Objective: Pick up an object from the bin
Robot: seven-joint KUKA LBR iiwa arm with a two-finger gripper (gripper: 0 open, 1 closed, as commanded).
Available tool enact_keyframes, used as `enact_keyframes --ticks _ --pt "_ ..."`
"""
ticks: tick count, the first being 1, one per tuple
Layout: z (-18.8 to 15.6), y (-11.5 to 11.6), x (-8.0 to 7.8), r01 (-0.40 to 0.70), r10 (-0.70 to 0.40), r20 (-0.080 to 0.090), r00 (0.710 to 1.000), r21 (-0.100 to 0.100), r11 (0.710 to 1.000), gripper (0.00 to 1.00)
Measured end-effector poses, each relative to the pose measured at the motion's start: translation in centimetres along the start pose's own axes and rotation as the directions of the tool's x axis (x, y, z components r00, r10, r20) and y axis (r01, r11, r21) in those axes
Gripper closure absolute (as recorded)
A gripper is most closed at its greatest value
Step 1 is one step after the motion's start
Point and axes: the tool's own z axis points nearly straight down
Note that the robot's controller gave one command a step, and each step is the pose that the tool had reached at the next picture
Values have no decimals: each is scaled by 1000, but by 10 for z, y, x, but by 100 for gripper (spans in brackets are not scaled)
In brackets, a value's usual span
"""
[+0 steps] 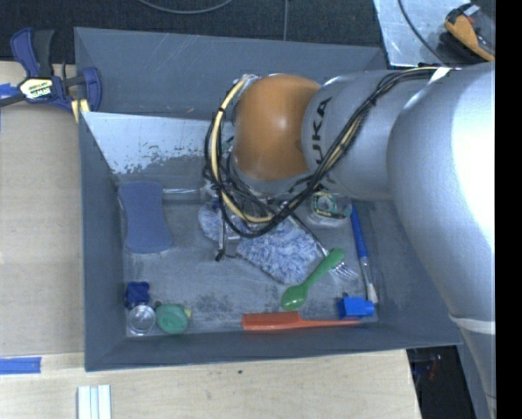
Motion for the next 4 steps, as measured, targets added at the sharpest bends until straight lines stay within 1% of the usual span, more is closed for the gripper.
enact_keyframes --ticks 1,2,3,4 --pt "-1 -15 4 -94 94 -5 996 1 996 0" --pt "-1 -47 5 57 -57 -3 998 0 998 0" --pt "-1 -50 10 -123 123 -7 992 0 992 100" --pt "-1 -50 10 -123 123 -7 992 0 992 100"
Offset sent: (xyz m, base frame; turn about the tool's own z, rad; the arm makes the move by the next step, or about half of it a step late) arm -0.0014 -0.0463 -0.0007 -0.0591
